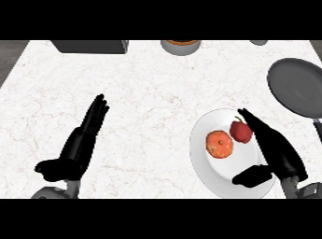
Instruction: Pick the squash from the plate and place it in the pan
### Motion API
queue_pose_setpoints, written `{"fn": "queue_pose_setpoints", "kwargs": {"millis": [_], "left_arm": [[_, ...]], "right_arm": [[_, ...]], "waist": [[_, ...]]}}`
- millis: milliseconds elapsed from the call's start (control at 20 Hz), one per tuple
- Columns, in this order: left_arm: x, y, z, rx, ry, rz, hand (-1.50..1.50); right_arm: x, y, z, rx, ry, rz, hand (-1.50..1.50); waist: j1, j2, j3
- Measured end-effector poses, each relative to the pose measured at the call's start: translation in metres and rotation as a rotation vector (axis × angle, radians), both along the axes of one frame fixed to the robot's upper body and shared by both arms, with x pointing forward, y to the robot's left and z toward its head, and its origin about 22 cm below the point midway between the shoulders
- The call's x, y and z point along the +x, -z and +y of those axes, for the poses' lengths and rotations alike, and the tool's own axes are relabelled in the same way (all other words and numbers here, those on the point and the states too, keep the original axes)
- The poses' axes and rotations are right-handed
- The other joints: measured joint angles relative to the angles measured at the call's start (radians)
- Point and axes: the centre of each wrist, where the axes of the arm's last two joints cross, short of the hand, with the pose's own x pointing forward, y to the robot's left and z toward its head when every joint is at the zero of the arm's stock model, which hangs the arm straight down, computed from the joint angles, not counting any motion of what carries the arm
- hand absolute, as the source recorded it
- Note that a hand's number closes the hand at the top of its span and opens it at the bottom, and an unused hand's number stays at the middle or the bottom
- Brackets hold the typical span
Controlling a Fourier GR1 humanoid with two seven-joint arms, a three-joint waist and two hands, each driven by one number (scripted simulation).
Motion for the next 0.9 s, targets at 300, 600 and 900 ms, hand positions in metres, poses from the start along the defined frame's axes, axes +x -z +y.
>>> {"fn": "queue_pose_setpoints", "kwargs": {"millis": [300, 600, 900], "left_arm": [[0.002, 0.007, 0.005, -0.009, -0.01, 0.008, 0.0], [0.005, 0.009, 0.005, -0.005, -0.019, -0.001, 0.0], [-0.001, 0.008, 0.001, -0.005, -0.019, 0.005, 0.0]], "right_arm": [[0.014, 0.021, 0.028, -0.06, -0.009, 0.087, -1.5], [0.02, 0.027, 0.038, -0.071, 0.001, 0.115, -1.5], [0.026, 0.037, 0.039, -0.049, 0.029, 0.095, -1.5]], "waist": [[-0.014, -0.002, 0.001], [-0.019, -0.004, 0.001], [-0.02, -0.005, 0.0]]}}
